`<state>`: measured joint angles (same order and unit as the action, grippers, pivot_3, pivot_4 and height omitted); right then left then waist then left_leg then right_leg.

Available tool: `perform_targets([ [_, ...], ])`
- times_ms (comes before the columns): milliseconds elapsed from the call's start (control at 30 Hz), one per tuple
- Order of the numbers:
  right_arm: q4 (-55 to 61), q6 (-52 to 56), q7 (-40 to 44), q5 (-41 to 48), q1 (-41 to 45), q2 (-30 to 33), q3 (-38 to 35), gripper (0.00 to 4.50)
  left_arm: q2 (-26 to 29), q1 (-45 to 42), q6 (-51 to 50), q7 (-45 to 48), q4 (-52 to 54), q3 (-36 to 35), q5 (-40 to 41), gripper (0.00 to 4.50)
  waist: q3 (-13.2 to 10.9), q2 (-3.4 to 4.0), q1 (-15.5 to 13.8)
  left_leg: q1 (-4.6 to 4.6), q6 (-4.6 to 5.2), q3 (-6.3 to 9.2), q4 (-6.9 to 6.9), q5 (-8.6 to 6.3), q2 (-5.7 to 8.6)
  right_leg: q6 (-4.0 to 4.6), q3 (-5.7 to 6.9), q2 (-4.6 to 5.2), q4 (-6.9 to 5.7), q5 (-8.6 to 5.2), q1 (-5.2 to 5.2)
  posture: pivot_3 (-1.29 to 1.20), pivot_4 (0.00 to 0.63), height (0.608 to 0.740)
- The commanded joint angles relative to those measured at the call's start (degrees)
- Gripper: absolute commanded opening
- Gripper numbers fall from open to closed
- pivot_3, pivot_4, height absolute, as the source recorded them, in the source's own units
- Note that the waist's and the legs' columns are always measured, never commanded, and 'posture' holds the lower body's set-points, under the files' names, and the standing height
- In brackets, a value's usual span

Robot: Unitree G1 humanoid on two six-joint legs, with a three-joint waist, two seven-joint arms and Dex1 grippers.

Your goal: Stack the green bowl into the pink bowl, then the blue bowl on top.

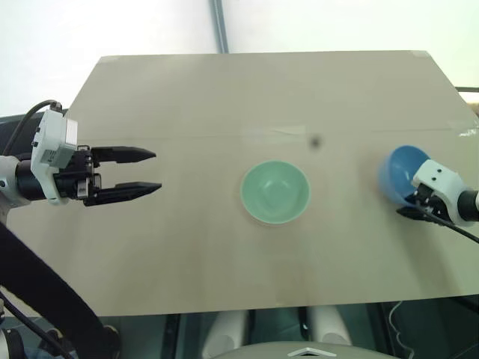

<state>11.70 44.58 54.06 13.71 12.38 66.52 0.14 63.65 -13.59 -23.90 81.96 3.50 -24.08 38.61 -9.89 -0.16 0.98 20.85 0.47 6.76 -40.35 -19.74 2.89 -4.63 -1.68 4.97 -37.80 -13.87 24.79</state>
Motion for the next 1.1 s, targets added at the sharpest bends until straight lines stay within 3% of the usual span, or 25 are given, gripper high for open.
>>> perform_targets([
  [33,2.1,-0.6,-0.5,-1.5,-0.3,1.0,-0.7,0.29,0.1,-2.1,0.6,0.8,-1.0,0.3,0.5,3.35,0.0,-0.02,0.0,-0.02,0.00,-0.01,0.00,0.00,0.00,0.00,0.00,0.00,0.00,0.00,-0.01,0.00,0.150,0.740],
  [67,2.5,-0.8,-0.6,-1.7,-0.4,0.8,-0.9,0.02,0.0,-2.6,0.7,1.0,-1.4,0.7,0.3,3.35,0.1,-0.04,0.0,-0.02,0.00,0.00,0.00,0.00,0.00,0.00,0.00,0.00,0.00,0.00,-0.02,0.00,0.150,0.740],
  [400,10.0,-10.9,4.0,-1.4,2.0,0.1,-0.6,0.02,-0.6,-4.6,2.2,2.6,-4.0,2.7,-0.9,3.35,0.0,0.04,0.3,-0.01,0.00,-0.03,0.03,0.00,-0.01,0.00,-0.02,-0.04,0.00,0.00,0.03,0.00,0.150,0.740],
  [800,23.5,-16.4,11.9,-4.6,23.7,-6.8,14.6,0.02,-1.2,-7.2,2.7,3.9,-5.5,5.6,-1.8,3.35,0.0,0.04,1.2,0.10,0.00,-0.01,0.03,0.00,-0.01,0.00,-0.01,-0.02,0.02,0.00,0.12,0.00,0.150,0.740],
  [1100,25.1,-25.8,17.5,-12.5,27.5,-9.7,23.8,0.02,-1.9,-7.9,2.7,4.4,-5.8,6.6,-2.4,3.35,0.0,-0.01,1.5,0.84,-0.02,-0.01,-0.13,0.01,0.04,0.00,0.12,0.05,-0.14,0.01,0.87,0.00,0.150,0.740],
])
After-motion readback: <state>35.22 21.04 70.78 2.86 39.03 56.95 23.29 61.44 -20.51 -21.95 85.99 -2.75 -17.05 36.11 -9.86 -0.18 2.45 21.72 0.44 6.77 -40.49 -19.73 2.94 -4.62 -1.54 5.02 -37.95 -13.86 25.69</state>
